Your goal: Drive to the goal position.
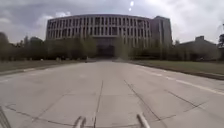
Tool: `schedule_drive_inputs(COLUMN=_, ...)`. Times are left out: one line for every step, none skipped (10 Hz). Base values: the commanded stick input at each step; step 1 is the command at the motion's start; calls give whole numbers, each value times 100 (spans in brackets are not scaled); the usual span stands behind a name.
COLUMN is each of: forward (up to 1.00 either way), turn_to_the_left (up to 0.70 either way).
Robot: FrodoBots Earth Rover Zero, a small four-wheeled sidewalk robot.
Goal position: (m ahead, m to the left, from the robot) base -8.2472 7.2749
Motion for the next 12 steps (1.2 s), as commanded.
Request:
schedule_drive_inputs(forward=100, turn_to_the_left=0)
schedule_drive_inputs(forward=100, turn_to_the_left=0)
schedule_drive_inputs(forward=100, turn_to_the_left=0)
schedule_drive_inputs(forward=100, turn_to_the_left=0)
schedule_drive_inputs(forward=100, turn_to_the_left=0)
schedule_drive_inputs(forward=100, turn_to_the_left=0)
schedule_drive_inputs(forward=100, turn_to_the_left=0)
schedule_drive_inputs(forward=100, turn_to_the_left=0)
schedule_drive_inputs(forward=100, turn_to_the_left=0)
schedule_drive_inputs(forward=100, turn_to_the_left=0)
schedule_drive_inputs(forward=100, turn_to_the_left=0)
schedule_drive_inputs(forward=100, turn_to_the_left=0)
